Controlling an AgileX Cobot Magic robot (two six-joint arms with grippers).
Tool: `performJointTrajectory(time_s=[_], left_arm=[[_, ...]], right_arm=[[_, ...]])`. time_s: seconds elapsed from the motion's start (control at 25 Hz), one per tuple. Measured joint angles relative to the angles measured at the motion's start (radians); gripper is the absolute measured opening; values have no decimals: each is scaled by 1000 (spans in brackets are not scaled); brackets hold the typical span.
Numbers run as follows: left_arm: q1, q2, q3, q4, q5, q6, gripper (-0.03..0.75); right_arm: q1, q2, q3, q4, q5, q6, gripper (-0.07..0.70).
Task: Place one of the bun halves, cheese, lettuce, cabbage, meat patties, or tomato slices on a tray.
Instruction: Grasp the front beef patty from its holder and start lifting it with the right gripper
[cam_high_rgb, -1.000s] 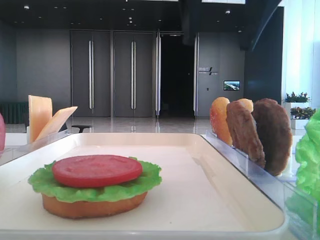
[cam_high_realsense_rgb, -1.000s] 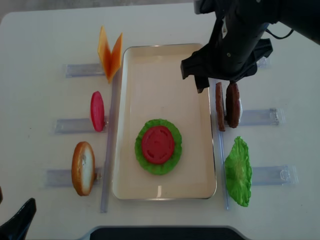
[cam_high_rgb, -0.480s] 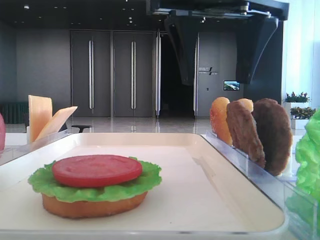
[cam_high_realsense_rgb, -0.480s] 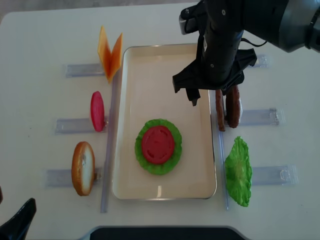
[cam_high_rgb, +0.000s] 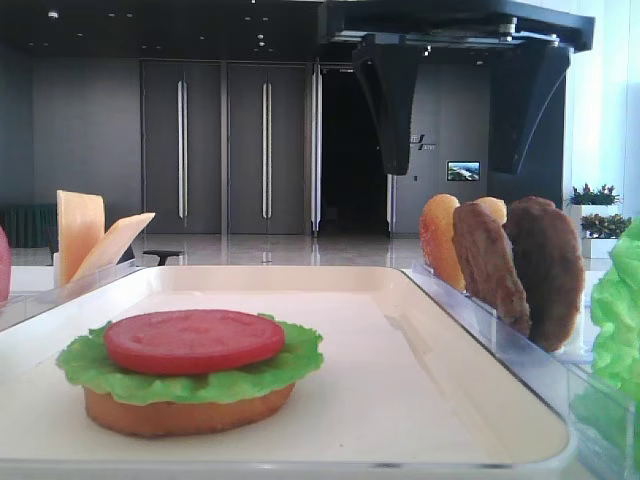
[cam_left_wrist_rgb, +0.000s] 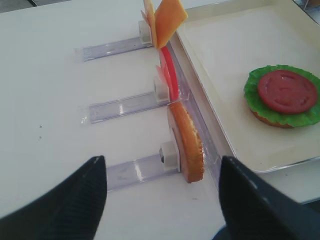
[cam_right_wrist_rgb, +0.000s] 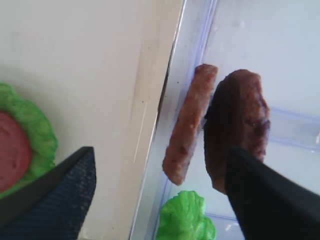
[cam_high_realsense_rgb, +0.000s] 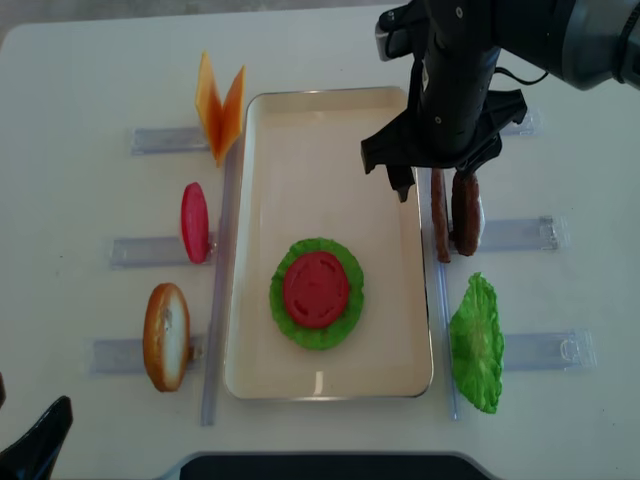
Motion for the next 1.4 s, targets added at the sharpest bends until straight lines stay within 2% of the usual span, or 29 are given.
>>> performJointTrajectory(time_s=[0.56, 0.88, 1.4], left_arm=[[0, 0, 0, 0, 0, 0, 535], [0, 0, 0, 0, 0, 0, 535], [0, 0, 0, 0, 0, 0, 535]], right_arm=[[0, 0, 1, 34, 0, -16, 538], [0, 1, 68, 34, 1, -17, 538], [-11, 1, 71, 42, -13, -16, 538]])
